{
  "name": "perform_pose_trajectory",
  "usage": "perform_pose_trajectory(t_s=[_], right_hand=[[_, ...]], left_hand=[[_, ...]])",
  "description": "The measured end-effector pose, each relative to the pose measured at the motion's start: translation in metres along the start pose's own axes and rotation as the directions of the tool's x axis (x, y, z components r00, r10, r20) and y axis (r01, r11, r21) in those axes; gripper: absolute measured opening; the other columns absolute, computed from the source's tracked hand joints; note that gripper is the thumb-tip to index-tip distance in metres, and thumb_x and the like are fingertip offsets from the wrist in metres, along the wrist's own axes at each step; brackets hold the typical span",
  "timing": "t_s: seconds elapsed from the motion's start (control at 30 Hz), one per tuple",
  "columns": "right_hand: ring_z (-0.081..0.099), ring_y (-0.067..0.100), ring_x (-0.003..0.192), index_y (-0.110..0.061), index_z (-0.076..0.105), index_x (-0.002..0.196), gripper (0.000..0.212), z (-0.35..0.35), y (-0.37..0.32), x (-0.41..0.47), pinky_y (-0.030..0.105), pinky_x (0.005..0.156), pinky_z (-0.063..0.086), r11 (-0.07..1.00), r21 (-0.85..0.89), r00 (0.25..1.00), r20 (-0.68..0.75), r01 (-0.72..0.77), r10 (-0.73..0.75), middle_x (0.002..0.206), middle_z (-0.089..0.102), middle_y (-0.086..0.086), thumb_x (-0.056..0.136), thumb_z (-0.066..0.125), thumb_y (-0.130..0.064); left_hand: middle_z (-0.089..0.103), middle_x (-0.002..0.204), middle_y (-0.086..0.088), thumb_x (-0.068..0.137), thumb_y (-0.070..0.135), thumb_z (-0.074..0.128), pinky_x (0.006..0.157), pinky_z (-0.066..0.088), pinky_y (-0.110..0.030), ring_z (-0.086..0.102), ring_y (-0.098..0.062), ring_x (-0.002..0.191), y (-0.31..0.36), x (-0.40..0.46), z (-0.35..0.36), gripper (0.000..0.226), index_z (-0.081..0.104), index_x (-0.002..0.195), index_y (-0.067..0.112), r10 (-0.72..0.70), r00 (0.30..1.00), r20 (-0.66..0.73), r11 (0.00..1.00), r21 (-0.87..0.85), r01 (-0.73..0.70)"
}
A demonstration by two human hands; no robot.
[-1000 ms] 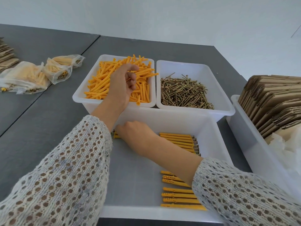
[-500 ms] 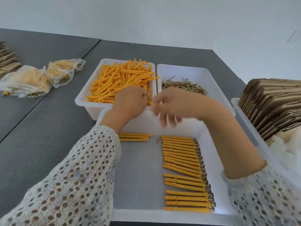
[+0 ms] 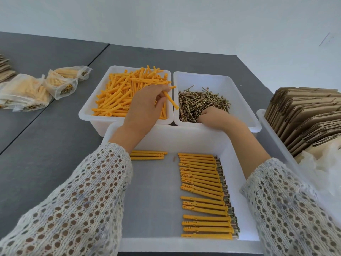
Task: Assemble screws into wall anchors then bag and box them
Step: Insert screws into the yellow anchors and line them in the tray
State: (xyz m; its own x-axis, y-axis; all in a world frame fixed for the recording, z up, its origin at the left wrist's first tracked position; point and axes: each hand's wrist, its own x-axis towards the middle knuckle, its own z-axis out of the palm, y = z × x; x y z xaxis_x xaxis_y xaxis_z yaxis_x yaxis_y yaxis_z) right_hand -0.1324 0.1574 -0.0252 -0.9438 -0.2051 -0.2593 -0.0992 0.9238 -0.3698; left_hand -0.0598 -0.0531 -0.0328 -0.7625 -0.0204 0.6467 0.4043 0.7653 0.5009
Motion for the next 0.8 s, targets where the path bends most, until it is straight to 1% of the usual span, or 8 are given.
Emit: perform_pose_trajectory(t_s=[0.17,0.23,0.33,0.47,0.57,0.63,0.73,0.8], right_hand=[[0.052,0.024,0.093,-0.006,0.065,0.112,0.027,-0.004,-0.007,-0.003,0.032,0.079,0.041,0.999,-0.028,0.996,0.077,0.041,-0.038,0.107,0.061,0.009,0.096,0.046,-0.017],[0.052,0.024,0.092,-0.008,0.067,0.113,0.027,-0.005,-0.007,-0.006,0.032,0.078,0.039,0.999,0.007,0.996,0.076,0.051,-0.052,0.113,0.063,0.01,0.096,0.047,-0.014],[0.059,0.031,0.098,-0.005,0.07,0.108,0.025,-0.003,-0.006,-0.005,0.038,0.083,0.05,0.997,0.076,0.999,0.028,0.033,-0.035,0.113,0.065,0.016,0.093,0.051,-0.011],[0.062,0.026,0.096,-0.025,0.068,0.083,0.02,0.003,-0.002,-0.008,0.041,0.085,0.054,0.992,0.121,0.985,-0.169,0.034,-0.013,0.098,0.069,0.002,0.091,0.054,-0.012],[0.054,0.027,0.108,-0.028,0.068,0.086,0.015,0.006,-0.001,-0.009,0.046,0.095,0.048,0.989,0.114,0.921,-0.387,0.095,-0.043,0.101,0.066,-0.002,0.092,0.058,-0.019],[0.056,0.024,0.103,-0.024,0.066,0.091,0.01,0.006,-0.006,-0.011,0.037,0.086,0.049,0.949,0.233,0.876,-0.476,0.214,-0.08,0.095,0.064,-0.003,0.094,0.059,-0.018],[0.062,0.019,0.077,-0.017,0.062,0.09,0.014,0.003,-0.022,-0.017,0.024,0.067,0.048,0.793,0.459,0.85,-0.508,0.401,-0.136,0.077,0.066,0.001,0.097,0.053,-0.01],[0.055,0.016,0.063,-0.012,0.065,0.092,0.016,0.003,-0.031,-0.022,0.021,0.061,0.045,0.785,0.406,0.824,-0.523,0.467,-0.22,0.068,0.063,0.001,0.097,0.051,-0.007]], left_hand=[[0.054,0.079,0.011,0.101,0.028,0.054,0.062,0.04,-0.028,0.049,-0.011,0.077,0.001,-0.002,0.001,0.016,0.067,0.104,0.019,0.032,0.999,-0.01,0.99,0.139,-0.03],[0.047,0.079,0.014,0.102,0.032,0.052,0.059,0.03,-0.023,0.043,-0.009,0.078,0.002,-0.003,0.001,0.018,0.065,0.101,0.02,0.038,0.998,-0.054,0.978,0.205,-0.026],[0.047,0.085,0.008,0.101,0.034,0.053,0.059,0.031,-0.025,0.046,-0.014,0.086,0.001,-0.003,0.001,0.021,0.066,0.098,0.017,0.043,0.997,-0.06,0.961,0.275,-0.025],[0.053,0.093,-0.001,0.098,0.03,0.059,0.057,0.038,-0.03,0.047,-0.02,0.095,0.001,-0.001,0.001,0.019,0.071,0.098,0.015,0.008,0.999,-0.048,0.961,0.278,0.006],[0.05,0.085,0.004,0.1,0.032,0.057,0.072,0.041,-0.039,0.044,-0.018,0.089,-0.002,0.001,0.0,0.023,0.072,0.096,0.016,-0.01,1.0,0.023,0.964,0.267,0.004],[0.048,0.082,0.006,0.1,0.033,0.057,0.074,0.036,-0.036,0.042,-0.015,0.085,-0.004,0.001,0.001,0.023,0.073,0.095,0.017,-0.017,0.999,0.04,0.967,0.254,0.006],[0.051,0.083,0.004,0.099,0.031,0.059,0.065,0.033,-0.031,0.046,-0.014,0.079,-0.002,0.001,0.0,0.019,0.073,0.099,0.019,-0.035,0.997,0.069,0.98,0.196,0.021],[0.052,0.086,0.004,0.099,0.03,0.058,0.061,0.036,-0.03,0.048,-0.014,0.078,0.0,0.0,0.0,0.019,0.074,0.104,0.021,-0.036,0.995,0.098,0.985,0.17,0.019]])
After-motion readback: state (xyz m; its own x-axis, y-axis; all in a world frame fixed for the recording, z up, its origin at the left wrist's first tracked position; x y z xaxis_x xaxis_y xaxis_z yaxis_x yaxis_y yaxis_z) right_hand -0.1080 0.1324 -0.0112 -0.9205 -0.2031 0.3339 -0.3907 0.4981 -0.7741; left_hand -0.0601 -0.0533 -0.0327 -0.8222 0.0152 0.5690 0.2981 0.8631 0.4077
